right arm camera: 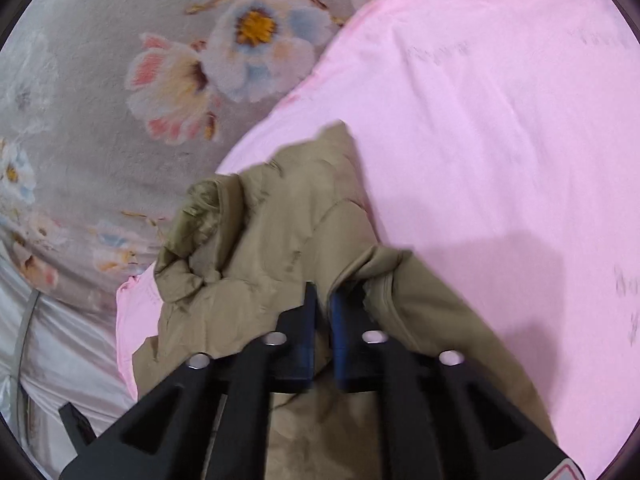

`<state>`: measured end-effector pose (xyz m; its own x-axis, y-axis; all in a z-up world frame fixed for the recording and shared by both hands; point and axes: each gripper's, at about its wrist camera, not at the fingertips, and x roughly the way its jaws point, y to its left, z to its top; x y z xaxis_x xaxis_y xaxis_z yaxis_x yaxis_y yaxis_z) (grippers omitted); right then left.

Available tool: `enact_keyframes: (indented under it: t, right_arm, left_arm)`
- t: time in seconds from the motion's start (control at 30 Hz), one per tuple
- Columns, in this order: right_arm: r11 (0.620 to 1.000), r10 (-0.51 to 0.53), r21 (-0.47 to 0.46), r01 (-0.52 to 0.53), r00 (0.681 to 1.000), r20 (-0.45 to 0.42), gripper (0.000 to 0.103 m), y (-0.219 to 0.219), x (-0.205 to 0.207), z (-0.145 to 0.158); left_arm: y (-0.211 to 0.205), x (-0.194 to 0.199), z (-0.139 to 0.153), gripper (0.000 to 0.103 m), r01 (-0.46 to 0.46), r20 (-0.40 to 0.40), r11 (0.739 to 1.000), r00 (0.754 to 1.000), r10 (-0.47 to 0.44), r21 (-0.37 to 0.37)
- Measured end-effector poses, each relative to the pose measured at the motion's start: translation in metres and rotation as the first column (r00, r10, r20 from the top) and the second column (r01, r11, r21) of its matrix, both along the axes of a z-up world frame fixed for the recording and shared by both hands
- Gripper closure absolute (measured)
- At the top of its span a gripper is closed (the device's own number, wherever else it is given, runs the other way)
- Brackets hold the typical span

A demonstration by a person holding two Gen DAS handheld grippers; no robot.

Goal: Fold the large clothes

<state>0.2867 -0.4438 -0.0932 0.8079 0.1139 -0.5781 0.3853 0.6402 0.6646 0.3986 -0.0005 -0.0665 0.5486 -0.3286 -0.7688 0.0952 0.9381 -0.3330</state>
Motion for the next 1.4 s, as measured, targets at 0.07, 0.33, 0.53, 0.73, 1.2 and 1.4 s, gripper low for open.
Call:
enact_keyframes:
  t: [0.07, 0.33, 0.53, 0.73, 1.2, 1.4]
  right_arm:
    - [0.997, 0.001, -0.072, 0.006, 0.995, 0.098, 0.098, 0.005, -0.007, 0.026]
    - [0.958, 0.019, -0.284, -0.033, 0.998, -0.053, 0.099, 0.015, 0.005, 0.008]
    - [0.945, 0.029, -0.316, -0.085, 0.983, -0.179, 0.099, 0.023, 0.013, -0.023]
    - [0.949, 0.021, -0.305, -0.077, 0.983, -0.184, 0.1, 0.028, -0.006, -0.027]
    - [0.963, 0.042, -0.253, -0.098, 0.975, -0.218, 0.092, 0.062, -0.084, -0.015]
    - [0.877, 0.002, -0.471, -0.093, 0.982, -0.19, 0.065, 0.089, -0.114, 0.051]
  left_arm:
    - [-0.007, -0.002, 0.02, 0.101, 0.012, 0.098, 0.999, 0.995, -0.015, 0.035]
    - [-0.028, 0.004, -0.029, 0.101, 0.019, 0.151, 0.975, 0.987, -0.053, 0.22]
    - [-0.018, -0.002, -0.046, 0.099, 0.005, 0.167, 0.985, 0.985, -0.034, 0.172]
    - [-0.014, -0.025, -0.047, 0.099, 0.015, 0.161, 0.982, 0.986, -0.046, 0.186]
    - [0.011, -0.097, -0.044, 0.097, 0.036, 0.153, 0.98, 0.986, -0.067, 0.197]
    - [0.023, -0.117, 0.01, 0.058, -0.045, 0.27, 0.962, 0.963, -0.03, 0.268]
